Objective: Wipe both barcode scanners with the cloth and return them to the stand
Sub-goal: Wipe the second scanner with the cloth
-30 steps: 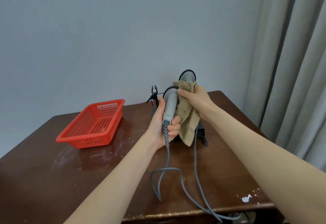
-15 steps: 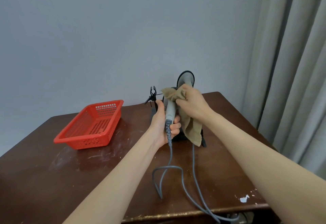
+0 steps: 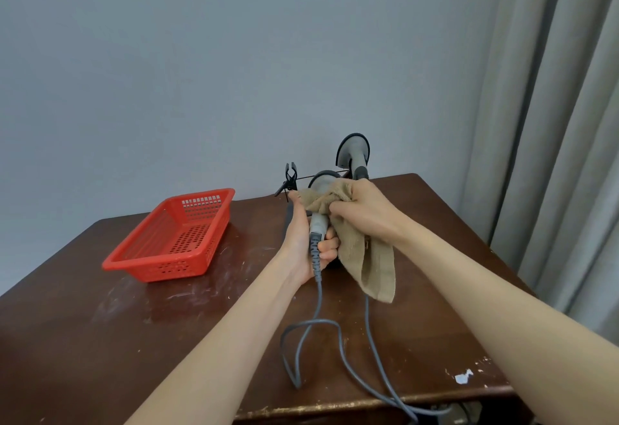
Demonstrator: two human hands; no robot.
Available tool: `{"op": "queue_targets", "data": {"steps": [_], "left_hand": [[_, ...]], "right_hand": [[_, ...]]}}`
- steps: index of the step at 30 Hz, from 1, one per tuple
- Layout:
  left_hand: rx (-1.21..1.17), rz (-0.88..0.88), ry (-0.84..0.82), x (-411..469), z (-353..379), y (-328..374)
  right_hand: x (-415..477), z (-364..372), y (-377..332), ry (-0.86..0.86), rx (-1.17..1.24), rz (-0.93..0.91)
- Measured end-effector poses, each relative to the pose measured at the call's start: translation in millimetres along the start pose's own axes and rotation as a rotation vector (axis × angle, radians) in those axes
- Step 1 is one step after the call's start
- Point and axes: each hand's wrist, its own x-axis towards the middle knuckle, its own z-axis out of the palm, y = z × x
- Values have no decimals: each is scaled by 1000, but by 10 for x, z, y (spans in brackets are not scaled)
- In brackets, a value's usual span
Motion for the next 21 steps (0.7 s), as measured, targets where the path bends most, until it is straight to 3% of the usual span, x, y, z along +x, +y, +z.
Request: {"op": "queue_targets", "data": {"steps": [6,12,18,21], "left_hand": [[-17,-6,-45,-36,35,-20],[-17,19,21,8,-47,-23],[-73,18,-28,-26,-42,-70],[-88,35,8,-13,-67,-64]], "right_hand": [[201,-21,123,151,-188,50],[65,9,-57,-124,-4,66],[213,21,124,73,-118,57],[117,17,-5,-77,-25,53]]}}
